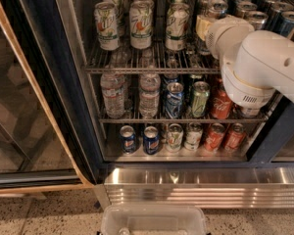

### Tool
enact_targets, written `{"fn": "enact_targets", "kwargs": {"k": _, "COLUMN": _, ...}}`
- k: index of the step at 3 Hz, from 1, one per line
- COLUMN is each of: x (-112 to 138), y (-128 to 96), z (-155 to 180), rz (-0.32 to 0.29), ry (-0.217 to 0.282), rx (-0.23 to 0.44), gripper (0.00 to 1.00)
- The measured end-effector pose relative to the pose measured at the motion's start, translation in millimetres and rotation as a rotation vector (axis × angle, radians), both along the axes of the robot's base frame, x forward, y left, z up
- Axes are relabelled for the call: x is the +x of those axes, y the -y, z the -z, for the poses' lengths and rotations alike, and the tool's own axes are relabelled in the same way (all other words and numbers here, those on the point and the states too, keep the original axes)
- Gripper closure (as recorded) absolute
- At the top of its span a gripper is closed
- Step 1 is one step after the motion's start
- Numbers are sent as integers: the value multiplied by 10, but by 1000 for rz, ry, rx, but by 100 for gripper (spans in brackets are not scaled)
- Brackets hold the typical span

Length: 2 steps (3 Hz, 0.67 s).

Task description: Pick redbull can from top shelf of fridge

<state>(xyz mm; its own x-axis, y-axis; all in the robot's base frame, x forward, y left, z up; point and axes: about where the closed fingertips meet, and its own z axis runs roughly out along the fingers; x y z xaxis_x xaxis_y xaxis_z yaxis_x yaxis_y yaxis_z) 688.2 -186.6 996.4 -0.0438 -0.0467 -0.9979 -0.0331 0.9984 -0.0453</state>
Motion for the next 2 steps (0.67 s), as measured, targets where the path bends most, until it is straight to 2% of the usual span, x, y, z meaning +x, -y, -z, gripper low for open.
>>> {"fn": "enact_targets", "kwargs": {"k": 2, "x": -151, "y": -167, "z": -198, "rz": -64, "ry": 14, "rx": 10, "gripper": 100}}
